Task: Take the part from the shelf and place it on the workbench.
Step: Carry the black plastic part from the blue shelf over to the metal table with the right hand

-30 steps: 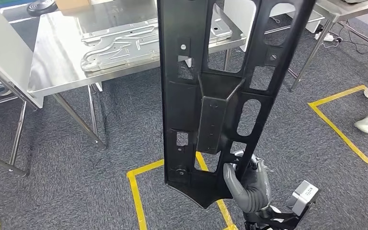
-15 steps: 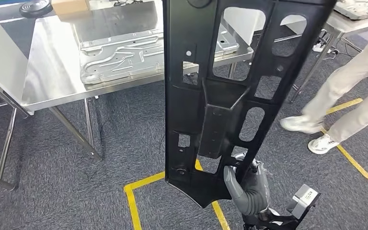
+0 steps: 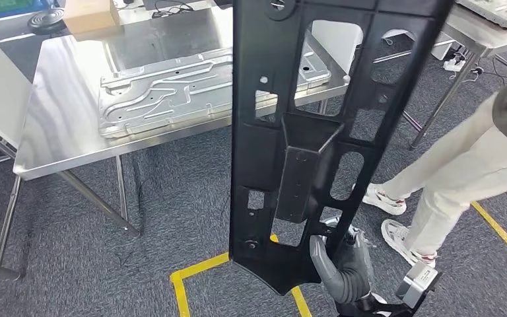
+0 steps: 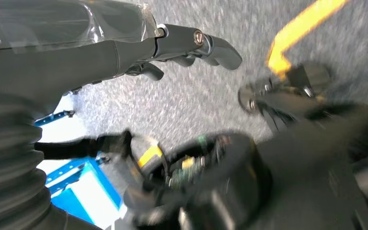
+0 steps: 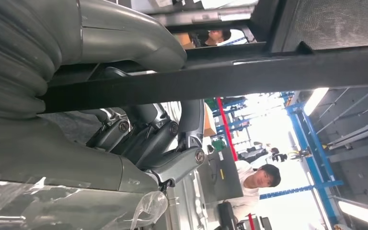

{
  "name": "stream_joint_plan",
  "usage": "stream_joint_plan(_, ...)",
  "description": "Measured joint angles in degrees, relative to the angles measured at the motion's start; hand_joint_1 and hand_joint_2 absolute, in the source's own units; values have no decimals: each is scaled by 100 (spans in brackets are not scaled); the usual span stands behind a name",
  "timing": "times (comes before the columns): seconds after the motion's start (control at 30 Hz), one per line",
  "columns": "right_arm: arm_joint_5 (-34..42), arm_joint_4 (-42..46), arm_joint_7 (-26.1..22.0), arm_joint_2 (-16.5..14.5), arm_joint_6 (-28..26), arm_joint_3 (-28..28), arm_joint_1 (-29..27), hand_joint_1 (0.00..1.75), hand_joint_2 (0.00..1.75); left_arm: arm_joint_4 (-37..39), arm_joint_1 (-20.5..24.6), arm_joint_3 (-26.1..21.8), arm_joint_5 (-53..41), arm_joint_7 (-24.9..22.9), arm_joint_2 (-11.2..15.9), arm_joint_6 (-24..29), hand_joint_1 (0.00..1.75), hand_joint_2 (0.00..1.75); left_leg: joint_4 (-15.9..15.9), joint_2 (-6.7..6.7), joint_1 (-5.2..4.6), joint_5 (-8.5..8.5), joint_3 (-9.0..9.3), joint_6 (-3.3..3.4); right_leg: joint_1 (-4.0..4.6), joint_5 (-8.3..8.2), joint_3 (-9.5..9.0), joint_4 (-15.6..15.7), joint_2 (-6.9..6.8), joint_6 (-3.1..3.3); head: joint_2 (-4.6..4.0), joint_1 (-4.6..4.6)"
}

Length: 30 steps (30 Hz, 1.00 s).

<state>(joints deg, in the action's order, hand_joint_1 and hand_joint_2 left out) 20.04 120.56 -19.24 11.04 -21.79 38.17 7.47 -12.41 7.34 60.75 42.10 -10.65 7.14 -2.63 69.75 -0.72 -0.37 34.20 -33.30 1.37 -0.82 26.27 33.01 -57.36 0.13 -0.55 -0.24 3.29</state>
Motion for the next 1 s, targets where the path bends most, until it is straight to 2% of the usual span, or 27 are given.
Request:
stream_joint_plan(0.03,0,0,-2,1,0,-4,-17,175,175,0,9,-2,-3,2,0,4,0,175,228,5,13,137,-232,-21,-1,61,-73,7,6,-4,0,0)
stream_joint_plan(0.07,0,0,-3,1,0,-7,-36,175,175,0,17,-4,-4,3,0,5,0,175,294,10,18,210,-383,-31,-2,127,-158,8,10,-9,0,0)
stream_joint_plan(0.1,0,0,-5,2,0,-10,-52,175,175,0,23,-6,-6,5,1,5,0,175,168,13,19,146,-437,-31,-3,195,-254,10,11,-15,0,1)
stream_joint_plan(0.13,0,0,-7,3,0,-15,-63,175,175,0,24,-7,-8,5,1,6,0,175,-122,16,18,-76,-418,-20,-3,268,-360,12,11,-24,0,1)
stream_joint_plan(0.2,2,-1,-8,7,0,-37,-76,175,175,0,6,-8,-10,2,4,6,0,175,-814,29,-5,-747,-326,32,0,403,-534,27,22,-54,0,2)
stream_joint_plan(0.23,2,3,-9,8,0,-49,-81,175,175,0,2,-8,-12,1,6,5,0,175,-1045,34,-30,-970,-282,72,1,455,-587,40,32,-83,0,2)
stream_joint_plan(0.27,4,10,-9,10,0,-61,-90,175,175,0,1,-9,-16,-1,8,4,0,175,-1159,38,-58,-1088,-259,117,0,483,-631,53,42,-119,0,2)
stream_joint_plan(0.37,7,43,-9,16,3,-87,-108,175,175,0,15,-8,-35,1,7,3,0,175,-1271,31,-71,-1058,-86,241,1,482,-718,-4,47,-214,0,-2)
stream_joint_plan(0.4,5,52,-10,19,4,-96,-107,175,175,0,16,-7,-40,1,6,2,0,175,-1306,30,-58,-1034,-4,279,3,500,-667,-153,42,-229,0,-7)
stream_joint_plan(0.43,4,63,-10,24,5,-105,-106,175,175,0,18,-7,-44,1,5,2,0,175,-1334,29,-49,-1005,71,313,2,569,-540,-410,37,-241,0,-13)
stream_joint_plan(0.53,1,80,-11,38,7,-131,-121,175,175,0,14,-7,-56,2,3,0,0,175,-1353,24,-53,-874,216,384,6,947,169,-1418,33,-278,0,-20)
stream_joint_plan(0.57,0,81,-11,41,7,-134,-132,175,175,0,4,-7,-59,2,3,-2,0,175,-1353,16,-58,-821,273,391,6,990,362,-1566,32,-285,0,-21)
stream_joint_plan(0.6,-1,81,-11,44,7,-137,-142,175,175,0,-8,-6,-61,2,2,-4,0,175,-1353,6,-64,-765,341,392,9,925,469,-1534,32,-282,0,-20)
stream_joint_plan(0.63,-1,81,-11,49,7,-141,-150,175,175,0,-18,-5,-61,2,1,-7,0,175,-1353,-4,-67,-703,424,387,14,727,483,-1303,32,-268,0,-21)
stream_joint_plan(0.7,-1,82,-10,61,4,-155,-163,175,175,0,-26,-3,-62,3,-7,-13,0,175,-1355,-14,-69,-575,574,362,49,110,349,-547,29,-199,0,-16)
stream_joint_plan(0.77,-5,93,-8,72,-1,-168,-169,175,175,-1,-22,-3,-66,2,-16,-15,0,175,-1367,-16,-77,-479,648,313,90,-200,265,-90,19,-144,0,-21)
stream_joint_plan(0.87,-19,138,-5,81,-9,-175,-173,175,175,-4,-25,-1,-78,-1,-15,-15,0,175,-1328,-16,-93,-435,709,229,74,-199,181,0,13,-60,0,-30)
stream_joint_plan(0.9,-19,147,-1,84,-16,-176,-174,175,175,-6,-23,1,-79,0,-14,-16,0,175,-1205,-11,-92,-426,683,202,52,-172,112,31,3,-26,0,-19)
stream_joint_plan(0.93,-19,153,3,87,-26,-177,-172,175,175,-8,-16,1,-79,1,-14,-17,0,175,-989,-5,-81,-395,579,165,31,-150,36,63,-4,-7,0,-10)
stream_joint_plan(1.0,-15,164,18,89,-54,-178,-170,175,175,-11,-1,2,-77,1,-17,-18,0,175,-306,7,-24,-228,151,77,13,-86,-75,103,-10,13,0,10)
